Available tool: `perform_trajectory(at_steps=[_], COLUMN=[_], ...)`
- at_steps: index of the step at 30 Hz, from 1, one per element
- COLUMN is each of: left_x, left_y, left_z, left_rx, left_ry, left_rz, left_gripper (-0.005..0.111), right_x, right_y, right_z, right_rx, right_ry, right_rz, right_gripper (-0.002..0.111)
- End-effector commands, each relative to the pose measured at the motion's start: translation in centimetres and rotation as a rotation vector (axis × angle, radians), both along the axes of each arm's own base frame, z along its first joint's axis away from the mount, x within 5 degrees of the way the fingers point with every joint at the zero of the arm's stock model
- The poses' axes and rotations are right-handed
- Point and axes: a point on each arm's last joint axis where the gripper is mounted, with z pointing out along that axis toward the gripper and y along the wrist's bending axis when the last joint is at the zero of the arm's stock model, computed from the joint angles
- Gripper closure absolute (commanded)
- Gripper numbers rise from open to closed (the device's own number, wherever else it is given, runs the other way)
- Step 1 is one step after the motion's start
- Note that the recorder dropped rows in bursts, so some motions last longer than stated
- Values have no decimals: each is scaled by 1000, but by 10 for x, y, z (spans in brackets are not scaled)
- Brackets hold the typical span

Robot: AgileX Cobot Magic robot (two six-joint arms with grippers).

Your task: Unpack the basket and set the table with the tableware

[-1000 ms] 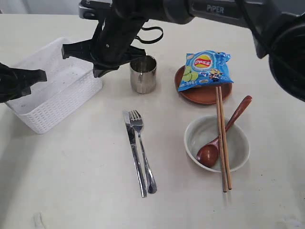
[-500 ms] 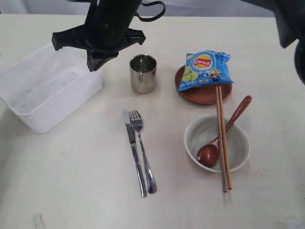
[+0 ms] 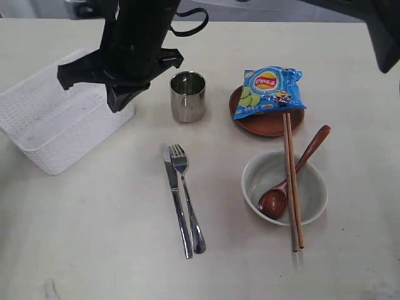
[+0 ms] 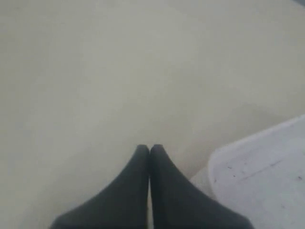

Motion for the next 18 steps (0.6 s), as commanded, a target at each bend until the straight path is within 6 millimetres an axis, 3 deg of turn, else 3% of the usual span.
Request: perform_trajectory(at_steps=[1, 7, 18], left_x=[1, 13, 18], left_y=[2, -2, -12], left_z=[-12, -18, -32], left_rx=[-47, -81, -141], left_ry=[43, 106, 257], left_rz=[56, 14, -108], left_gripper=[107, 107, 107], right_x=[-3, -6, -5], right_y=[-8, -13, -12], right_z=[-18, -38, -39], right_rx=[-52, -77, -55], right_ry=[6, 19, 5], right_rz=[10, 3, -8], right_gripper=[109, 109, 109])
